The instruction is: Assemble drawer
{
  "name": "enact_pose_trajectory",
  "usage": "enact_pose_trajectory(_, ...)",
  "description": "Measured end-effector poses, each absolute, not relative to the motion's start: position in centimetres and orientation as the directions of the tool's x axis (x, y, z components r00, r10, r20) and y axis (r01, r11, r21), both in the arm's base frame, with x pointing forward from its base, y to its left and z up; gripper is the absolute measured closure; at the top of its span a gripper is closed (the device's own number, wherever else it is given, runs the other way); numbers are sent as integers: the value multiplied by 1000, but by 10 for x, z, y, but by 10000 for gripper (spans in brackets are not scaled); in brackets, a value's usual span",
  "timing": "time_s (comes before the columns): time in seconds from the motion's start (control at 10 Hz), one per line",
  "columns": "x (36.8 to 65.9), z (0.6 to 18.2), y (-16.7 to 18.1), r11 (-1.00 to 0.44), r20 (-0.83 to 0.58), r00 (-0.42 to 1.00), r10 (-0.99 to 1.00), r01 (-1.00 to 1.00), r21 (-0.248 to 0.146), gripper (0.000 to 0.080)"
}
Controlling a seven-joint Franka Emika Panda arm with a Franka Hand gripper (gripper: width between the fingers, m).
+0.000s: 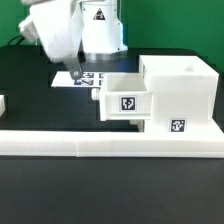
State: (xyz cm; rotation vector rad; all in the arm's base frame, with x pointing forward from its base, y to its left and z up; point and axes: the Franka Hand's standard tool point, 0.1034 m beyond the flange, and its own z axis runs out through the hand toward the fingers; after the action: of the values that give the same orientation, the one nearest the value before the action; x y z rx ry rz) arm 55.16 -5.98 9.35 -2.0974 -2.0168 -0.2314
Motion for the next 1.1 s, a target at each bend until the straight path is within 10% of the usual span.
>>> enact_pose_trajectory(0.4,543,59,-43,-77,325,98,940,994,-78,150)
enact_pose_trajectory(1.1,561,55,21,-154,319,179,931,983,-103,150)
